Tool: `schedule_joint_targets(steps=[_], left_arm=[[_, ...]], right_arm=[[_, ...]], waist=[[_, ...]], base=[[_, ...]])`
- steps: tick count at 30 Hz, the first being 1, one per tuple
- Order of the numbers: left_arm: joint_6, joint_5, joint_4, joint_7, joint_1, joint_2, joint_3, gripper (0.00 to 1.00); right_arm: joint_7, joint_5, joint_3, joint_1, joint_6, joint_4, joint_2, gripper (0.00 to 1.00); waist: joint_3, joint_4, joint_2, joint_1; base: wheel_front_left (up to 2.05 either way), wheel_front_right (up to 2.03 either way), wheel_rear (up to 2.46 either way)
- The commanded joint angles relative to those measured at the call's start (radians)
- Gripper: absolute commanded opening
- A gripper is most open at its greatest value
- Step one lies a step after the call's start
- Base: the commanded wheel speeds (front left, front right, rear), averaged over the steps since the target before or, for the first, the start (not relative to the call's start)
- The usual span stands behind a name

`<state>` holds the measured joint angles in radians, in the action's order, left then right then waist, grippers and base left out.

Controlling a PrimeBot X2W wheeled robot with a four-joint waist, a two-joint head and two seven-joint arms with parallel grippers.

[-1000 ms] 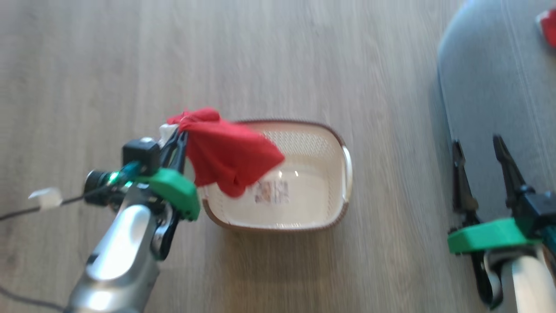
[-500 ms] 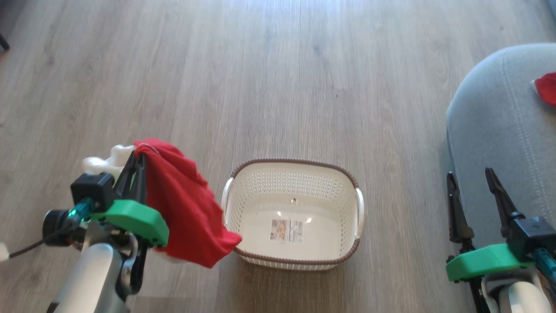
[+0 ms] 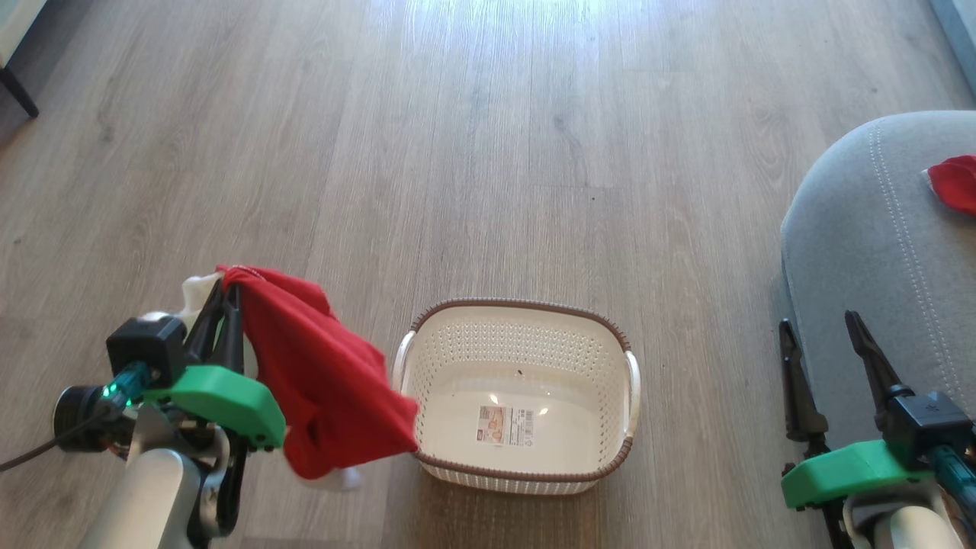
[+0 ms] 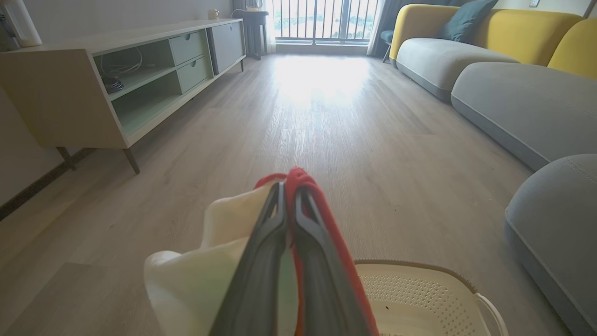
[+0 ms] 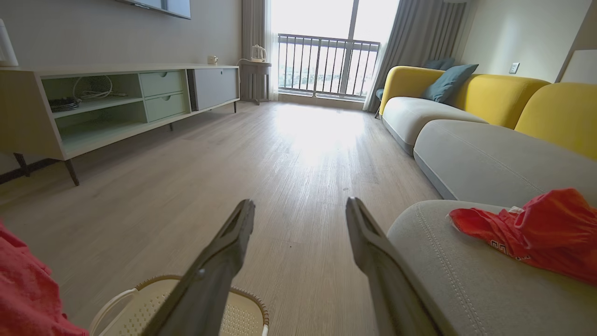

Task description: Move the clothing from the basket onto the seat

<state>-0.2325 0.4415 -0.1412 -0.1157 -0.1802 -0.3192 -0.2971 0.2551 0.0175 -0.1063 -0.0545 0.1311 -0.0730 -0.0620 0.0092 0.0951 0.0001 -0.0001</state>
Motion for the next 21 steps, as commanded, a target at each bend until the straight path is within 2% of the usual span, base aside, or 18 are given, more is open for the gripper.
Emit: schedule_joint_targets(steps=[1, 7, 17, 18, 21], left_arm=[[-0.009, -0.002, 0.054, 0.004, -0.044, -0.033, 0.040, 0.00], [-0.003, -0.010, 0.107, 0.031, -0.061, -0.023, 0.004, 0.00], [0.045, -0.036, 0.165, 0.077, -0.147, 0.026, -0.108, 0.00], [0.045, -0.036, 0.165, 0.077, -0.147, 0.026, -0.108, 0.00], [0.062, -0.043, 0.165, 0.089, -0.172, 0.044, -0.144, 0.00]], right_arm=[[0.007, -0.001, 0.026, 0.018, 0.000, 0.028, -0.020, 1.00], [0.007, -0.010, 0.085, 0.045, 0.000, 0.032, -0.038, 1.00], [-0.001, 0.023, 0.421, 0.226, 0.000, -0.026, -0.061, 1.00], [-0.001, 0.023, 0.421, 0.226, 0.000, -0.026, -0.061, 1.00], [-0.014, 0.065, 0.538, 0.290, 0.000, -0.062, -0.058, 1.00]], waist=[[0.001, 0.002, -0.0001, 0.0001], [0.010, 0.015, -0.0001, 0.0001], [0.019, 0.058, -0.0001, 0.0001], [0.019, 0.058, -0.0001, 0.0001], [0.021, 0.078, -0.0001, 0.0001]], base=[[0.00, 0.00, 0.00], [0.00, 0.00, 0.00], [0.00, 0.00, 0.00], [0.00, 0.00, 0.00], [0.00, 0.00, 0.00]])
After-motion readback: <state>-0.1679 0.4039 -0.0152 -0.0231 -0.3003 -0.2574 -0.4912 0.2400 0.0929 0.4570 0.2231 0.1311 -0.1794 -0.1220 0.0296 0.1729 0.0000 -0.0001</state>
